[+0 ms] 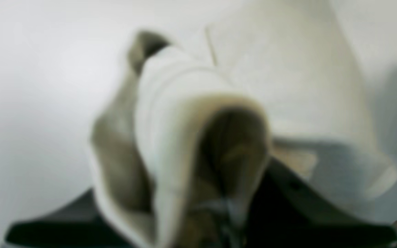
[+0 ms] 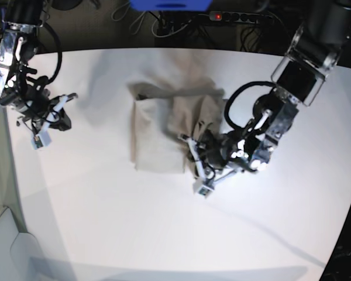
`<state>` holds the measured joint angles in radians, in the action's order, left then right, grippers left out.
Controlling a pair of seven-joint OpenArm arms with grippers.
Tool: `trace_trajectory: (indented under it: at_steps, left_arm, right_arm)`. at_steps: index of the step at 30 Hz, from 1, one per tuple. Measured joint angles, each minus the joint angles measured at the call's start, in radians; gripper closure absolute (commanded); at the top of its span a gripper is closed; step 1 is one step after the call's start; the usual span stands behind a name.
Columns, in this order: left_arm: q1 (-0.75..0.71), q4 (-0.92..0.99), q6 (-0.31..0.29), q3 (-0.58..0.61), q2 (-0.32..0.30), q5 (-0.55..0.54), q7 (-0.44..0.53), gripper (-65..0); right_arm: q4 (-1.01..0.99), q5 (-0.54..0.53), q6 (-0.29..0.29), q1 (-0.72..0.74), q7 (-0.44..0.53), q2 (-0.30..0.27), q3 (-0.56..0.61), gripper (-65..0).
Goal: Layout the t-shirt on the table in an organized manner, then fold the t-shirt properly
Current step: 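Press and flatten the folded bundle with the left gripper, then release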
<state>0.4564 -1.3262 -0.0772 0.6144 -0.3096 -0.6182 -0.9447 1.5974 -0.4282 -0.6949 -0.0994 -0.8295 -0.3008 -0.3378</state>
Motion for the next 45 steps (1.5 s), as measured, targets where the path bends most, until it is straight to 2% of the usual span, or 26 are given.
trace_trajectory:
  at_steps: [2, 5, 8, 12, 16, 19, 22, 27, 31, 36, 41, 43, 45]
  left_arm:
    - [0.068, 0.051, -0.128, 0.092, -0.001, -0.011, -0.001, -0.2]
    - [0.172, 0.122, -0.260, 0.206, 0.011, 0.027, 0.031, -0.2]
    - [0.220, 0.158, -0.319, 0.291, 0.058, 0.190, 0.108, -0.2]
    - [0.208, 0.215, -0.383, 0.335, 0.151, 0.480, 0.225, -0.2]
    - [0.209, 0.291, -0.488, 0.366, 0.248, 0.703, 0.339, -0.2]
    - [0.209, 0.353, -0.517, 0.374, 0.313, 0.830, 0.391, -0.2]
    - [0.212, 0.401, -0.517, 0.412, 0.372, 0.948, 0.422, -0.2]
    - [0.209, 0.419, -0.518, 0.470, 0.441, 1.040, 0.436, -0.1]
    - [0.209, 0.412, -0.518, 0.529, 0.446, 1.064, 0.438, -0.1]
    - [0.209, 0.412, -0.518, 0.541, 0.446, 1.071, 0.437, -0.4]
    - [0.209, 0.410, -0.519, 0.542, 0.446, 1.143, 0.441, -0.9]
    - [0.209, 0.410, -0.526, 0.541, 0.444, 1.149, 0.439, -5.9]
    - [0.209, 0.410, -0.558, 0.539, 0.444, 1.154, 0.437, -17.8]
  right_arm:
    - [0.000, 0.002, 0.001, 0.000, -0.004, -0.011, -0.042, 0.0]
    - [0.000, -0.001, 0.000, 0.000, -0.017, -0.008, -0.108, 0.0]
    - [0.000, 0.001, 0.001, 0.001, -0.067, -0.007, -0.179, 0.0]
    - [0.000, 0.002, 0.000, 0.002, -0.075, -0.007, -0.239, 0.0]
    - [0.000, 0.000, 0.000, -0.001, -0.084, -0.011, -0.267, 0.0]
    - [0.000, 0.001, 0.000, -0.002, -0.094, -0.023, -0.275, 0.0]
    - [0.000, 0.002, 0.000, -0.024, -0.093, -0.024, -0.299, 0.0]
    - [0.000, 0.002, 0.000, -0.030, -0.094, -0.023, -0.324, 0.0]
    - [0.000, 0.002, 0.000, -0.030, -0.095, -0.024, -0.332, 0.0]
    - [0.000, 0.001, 0.000, -0.034, -0.091, -0.036, -0.332, 0.0]
    - [0.000, 0.001, 0.000, -0.046, -0.094, -0.035, -0.332, 0.0]
    - [0.000, 0.001, 0.000, -0.045, -0.093, -0.035, -0.332, 0.0]
    - [0.000, 0.001, 0.000, -0.046, -0.094, -0.035, -0.332, 0.0]
